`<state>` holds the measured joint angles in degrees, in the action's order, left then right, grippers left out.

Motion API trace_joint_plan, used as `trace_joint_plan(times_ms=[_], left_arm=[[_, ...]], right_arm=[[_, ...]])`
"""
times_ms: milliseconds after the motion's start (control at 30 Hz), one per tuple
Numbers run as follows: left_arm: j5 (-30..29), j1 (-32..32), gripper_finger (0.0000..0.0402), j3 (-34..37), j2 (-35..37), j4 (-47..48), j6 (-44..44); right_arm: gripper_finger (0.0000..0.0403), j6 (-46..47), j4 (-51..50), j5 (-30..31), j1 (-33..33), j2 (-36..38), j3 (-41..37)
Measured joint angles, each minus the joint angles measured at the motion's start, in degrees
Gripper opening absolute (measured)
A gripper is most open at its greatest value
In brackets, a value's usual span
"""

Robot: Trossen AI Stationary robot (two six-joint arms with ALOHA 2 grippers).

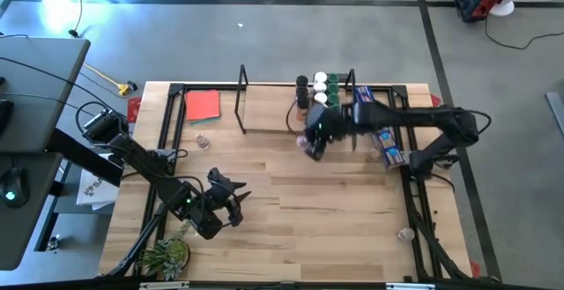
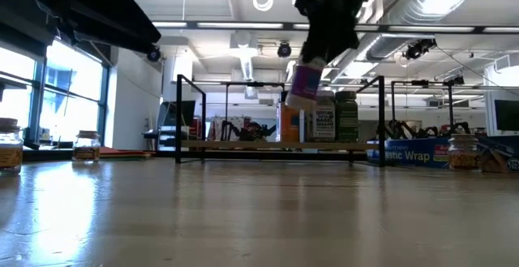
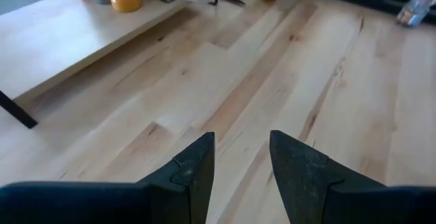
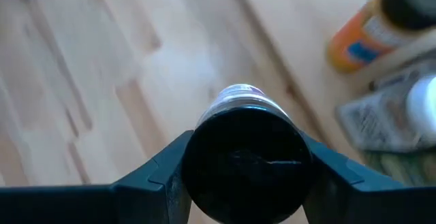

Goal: Shelf spices
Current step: Put the black seasoning bottle on the shelf aligned with other black seasoning bottles

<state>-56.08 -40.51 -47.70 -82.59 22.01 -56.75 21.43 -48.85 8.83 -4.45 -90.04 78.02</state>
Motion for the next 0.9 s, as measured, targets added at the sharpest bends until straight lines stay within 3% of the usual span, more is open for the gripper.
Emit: trace_joint_plan(times_ms=[200,500,900], left_arm=[[-2.67,0.05,0.0135,0.00,-0.01,-2.21,0.02],[-3.82,3.06,0.0135,0.00,-0.02,-8.69,6.57],[-0.08,5.64,0.0135,0.00,-0.01,-11.51,9.44]], right_arm=[[0.0191,-2.15,5.99,-3.22,-7.54,0.00,0.02],[0.0191,1.48,8.79,-4.51,-10.51,-6.22,0.11],[0.0191,-0.52,-2.06,1.64,-11.70,-14.36,11.39]])
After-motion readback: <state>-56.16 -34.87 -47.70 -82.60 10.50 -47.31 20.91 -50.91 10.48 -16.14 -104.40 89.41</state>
